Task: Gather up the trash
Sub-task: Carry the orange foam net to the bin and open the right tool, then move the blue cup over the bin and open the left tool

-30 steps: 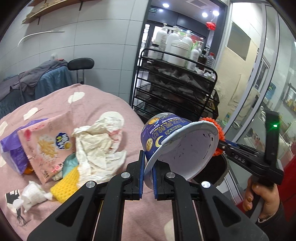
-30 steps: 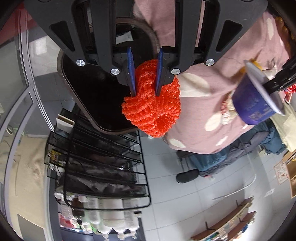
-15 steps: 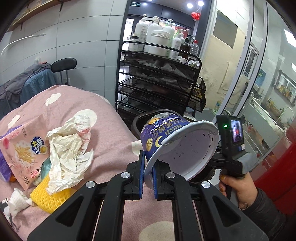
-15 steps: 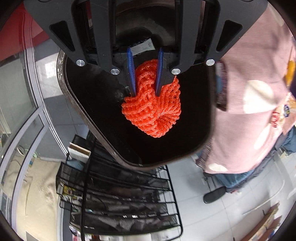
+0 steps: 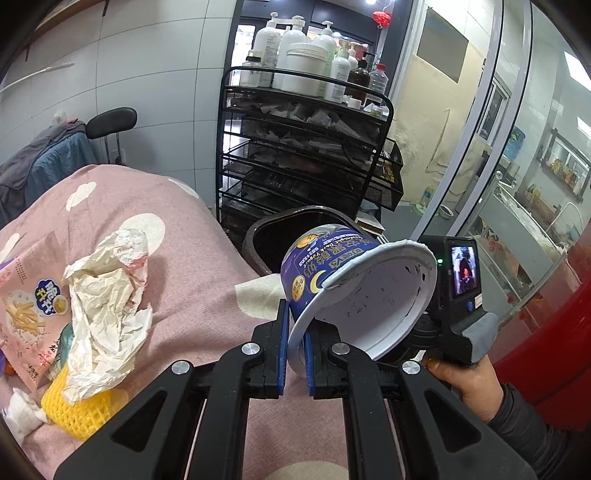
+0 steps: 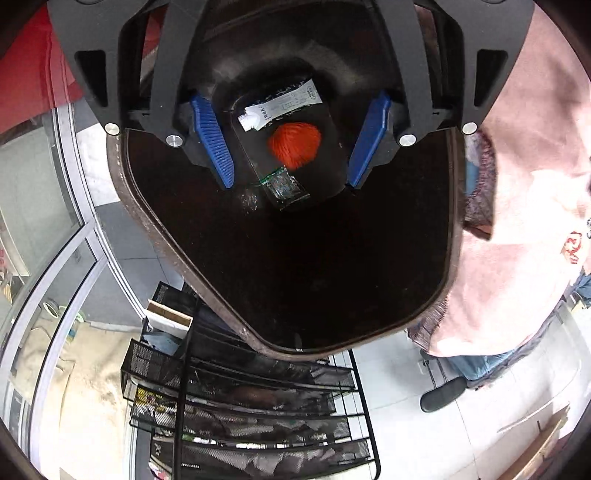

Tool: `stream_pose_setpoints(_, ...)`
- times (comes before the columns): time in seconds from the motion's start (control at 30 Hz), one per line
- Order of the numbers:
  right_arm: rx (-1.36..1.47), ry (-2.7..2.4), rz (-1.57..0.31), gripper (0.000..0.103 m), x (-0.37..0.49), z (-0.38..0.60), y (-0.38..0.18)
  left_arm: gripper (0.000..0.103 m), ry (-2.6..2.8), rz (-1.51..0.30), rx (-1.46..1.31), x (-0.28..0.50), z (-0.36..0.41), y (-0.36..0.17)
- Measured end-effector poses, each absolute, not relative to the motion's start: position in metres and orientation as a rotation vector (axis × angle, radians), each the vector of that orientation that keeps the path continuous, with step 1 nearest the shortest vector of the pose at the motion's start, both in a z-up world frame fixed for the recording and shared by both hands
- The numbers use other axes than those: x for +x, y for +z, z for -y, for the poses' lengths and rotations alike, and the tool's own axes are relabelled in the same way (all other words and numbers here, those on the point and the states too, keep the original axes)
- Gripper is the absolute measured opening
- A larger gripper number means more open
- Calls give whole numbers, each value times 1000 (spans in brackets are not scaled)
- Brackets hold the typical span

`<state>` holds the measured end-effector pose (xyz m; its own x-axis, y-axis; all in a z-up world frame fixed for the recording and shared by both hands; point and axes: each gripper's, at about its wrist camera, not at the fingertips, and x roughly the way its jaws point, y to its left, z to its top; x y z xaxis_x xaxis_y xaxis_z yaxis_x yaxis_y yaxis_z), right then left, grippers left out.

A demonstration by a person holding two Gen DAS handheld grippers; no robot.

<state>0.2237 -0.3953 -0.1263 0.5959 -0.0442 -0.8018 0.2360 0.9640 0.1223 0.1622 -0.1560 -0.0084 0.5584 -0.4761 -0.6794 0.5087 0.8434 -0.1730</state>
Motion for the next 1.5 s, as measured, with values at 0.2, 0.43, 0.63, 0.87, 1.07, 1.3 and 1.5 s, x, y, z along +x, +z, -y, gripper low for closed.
stream_pose_setpoints(0.2,223,-177,-856,78,204,392,-107,8,-607,-818,54,173,173,-14)
stream_pose_setpoints(0.43,227,-198,-818,80,180,395,-91,8,-638,-837,94,183,200,-19)
stream_pose_setpoints(0.63,200,-263,-805,86,159,404,-90,8,-657,-864,94,192,213,-25)
stream_pose_setpoints(0.87,246,-319,-842,86,142,424,-103,8,-662,-905,88,205,228,-32)
stream_pose_setpoints(1.07,258,-311,-832,86,134,425,-102,8,-650,-934,132,218,251,-40)
stream_pose_setpoints(1.3,251,-290,-828,86,132,421,-98,8,-650,-1010,163,234,267,-56)
stream_pose_setpoints(1.5,249,-271,-831,86,130,414,-97,9,-648,-1051,176,243,280,-66)
